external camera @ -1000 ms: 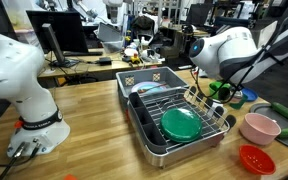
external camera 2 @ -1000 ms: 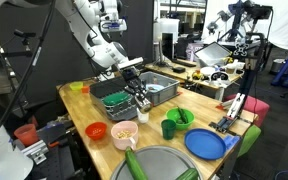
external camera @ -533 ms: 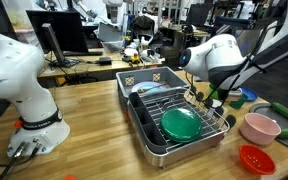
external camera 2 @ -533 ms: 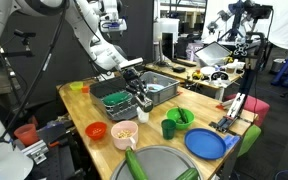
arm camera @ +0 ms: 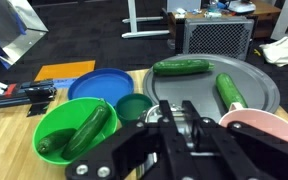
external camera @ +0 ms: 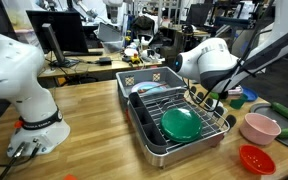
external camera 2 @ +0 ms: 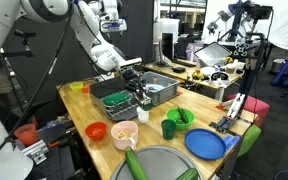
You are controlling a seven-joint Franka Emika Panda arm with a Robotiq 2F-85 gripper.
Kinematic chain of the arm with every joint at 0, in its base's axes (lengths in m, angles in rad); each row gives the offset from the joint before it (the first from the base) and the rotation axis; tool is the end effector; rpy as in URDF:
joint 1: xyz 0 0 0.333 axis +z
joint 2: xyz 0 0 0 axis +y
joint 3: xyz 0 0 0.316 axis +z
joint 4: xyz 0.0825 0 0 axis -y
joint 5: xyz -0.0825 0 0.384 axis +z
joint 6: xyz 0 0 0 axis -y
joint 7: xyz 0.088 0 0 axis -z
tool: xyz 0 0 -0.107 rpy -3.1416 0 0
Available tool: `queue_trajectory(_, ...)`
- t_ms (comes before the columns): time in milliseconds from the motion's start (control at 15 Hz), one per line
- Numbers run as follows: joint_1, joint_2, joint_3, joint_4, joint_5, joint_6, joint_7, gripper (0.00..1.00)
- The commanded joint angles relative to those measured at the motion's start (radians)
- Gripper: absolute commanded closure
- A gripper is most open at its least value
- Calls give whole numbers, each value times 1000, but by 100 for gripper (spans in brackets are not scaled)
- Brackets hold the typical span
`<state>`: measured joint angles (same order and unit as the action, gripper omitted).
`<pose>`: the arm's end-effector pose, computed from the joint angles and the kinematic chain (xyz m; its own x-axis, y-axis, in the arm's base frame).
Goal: Pour the contents in the silver jug into the white mug
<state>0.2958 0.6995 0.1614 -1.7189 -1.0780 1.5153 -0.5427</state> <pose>0.5802 0.1673 0.1864 0.0731 0.3614 -0.9295 0.9973 -0.0361 0.0644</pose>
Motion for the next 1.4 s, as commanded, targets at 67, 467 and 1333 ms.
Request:
queue_trajectory(67, 13, 51, 21, 66, -19, -92, -35, 96)
queue_trajectory(467, 13, 68, 38, 73, -11, -89, -13, 84)
queue_trajectory(1333, 62, 101, 31, 103, -82, -185, -26, 96)
